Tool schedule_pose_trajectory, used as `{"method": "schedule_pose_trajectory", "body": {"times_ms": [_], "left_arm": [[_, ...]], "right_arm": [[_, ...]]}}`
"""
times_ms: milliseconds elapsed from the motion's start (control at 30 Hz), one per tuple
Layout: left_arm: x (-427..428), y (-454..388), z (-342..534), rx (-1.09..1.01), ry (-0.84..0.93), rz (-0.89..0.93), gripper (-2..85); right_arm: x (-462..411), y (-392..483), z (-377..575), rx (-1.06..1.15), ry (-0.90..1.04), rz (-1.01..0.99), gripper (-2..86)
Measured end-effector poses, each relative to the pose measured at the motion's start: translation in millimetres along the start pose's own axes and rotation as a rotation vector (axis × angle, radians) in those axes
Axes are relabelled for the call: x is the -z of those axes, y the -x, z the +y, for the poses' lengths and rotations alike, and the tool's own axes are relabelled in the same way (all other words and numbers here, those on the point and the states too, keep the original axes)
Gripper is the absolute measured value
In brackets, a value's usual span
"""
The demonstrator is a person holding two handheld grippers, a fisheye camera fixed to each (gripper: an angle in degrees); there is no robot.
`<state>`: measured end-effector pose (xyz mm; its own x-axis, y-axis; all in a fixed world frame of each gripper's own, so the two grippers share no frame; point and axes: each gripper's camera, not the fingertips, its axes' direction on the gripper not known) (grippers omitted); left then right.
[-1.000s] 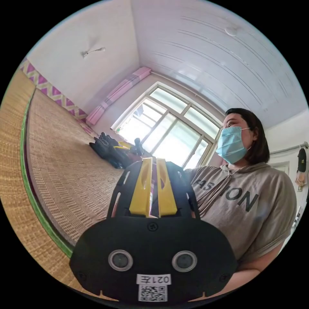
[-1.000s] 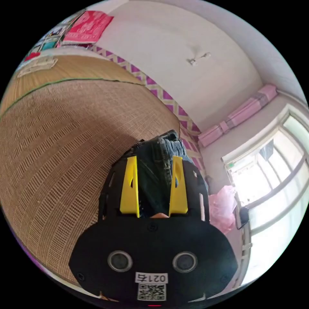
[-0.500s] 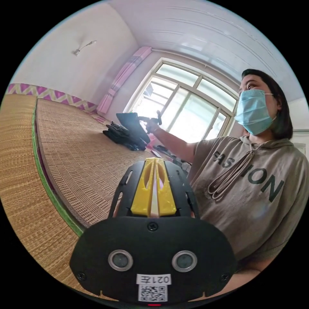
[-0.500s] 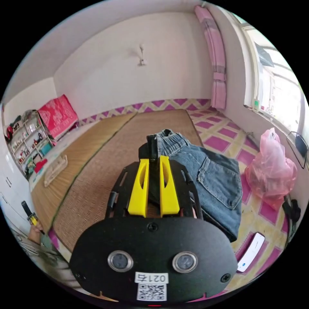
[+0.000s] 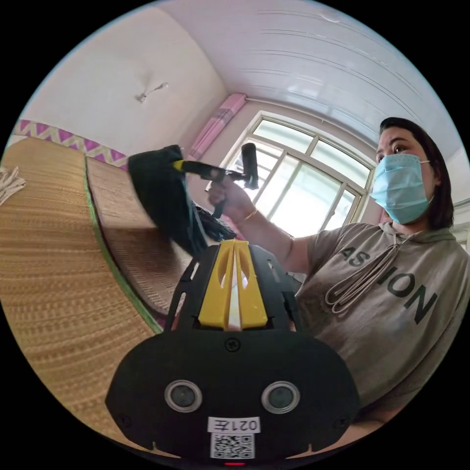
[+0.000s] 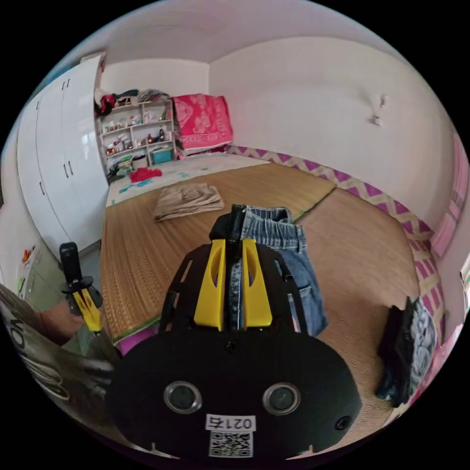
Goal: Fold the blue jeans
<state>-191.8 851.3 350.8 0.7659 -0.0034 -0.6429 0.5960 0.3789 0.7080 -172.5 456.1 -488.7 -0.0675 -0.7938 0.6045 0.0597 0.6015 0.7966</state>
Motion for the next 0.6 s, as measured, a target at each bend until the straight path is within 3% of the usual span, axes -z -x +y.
{"method": "schedule_pose_trajectory", "body": {"times_ms": [167, 267, 367, 600], "left_arm": [[52.7, -15.3, 3.5, 0.023, -0.004, -0.113, -0.9], [81.5, -25.5, 9.0, 0.024, -0.02, -0.189, -1.0], [94.8, -25.8, 14.6, 0.031, -0.034, -0.23, -0.9], [76.4, 10.4, 0.0, 0.103, -0.073, -0.174, -0.9]], "right_arm": [[-139.7, 83.8, 15.7, -0.066, 0.193, -0.307, 6.0], [-139.1, 105.0, 25.5, 0.004, 0.15, -0.221, 8.1], [-124.6, 102.4, 28.1, 0.044, 0.121, -0.28, 10.0], [-166.2, 137.6, 44.0, 0.152, 0.213, -0.152, 7.9]]}}
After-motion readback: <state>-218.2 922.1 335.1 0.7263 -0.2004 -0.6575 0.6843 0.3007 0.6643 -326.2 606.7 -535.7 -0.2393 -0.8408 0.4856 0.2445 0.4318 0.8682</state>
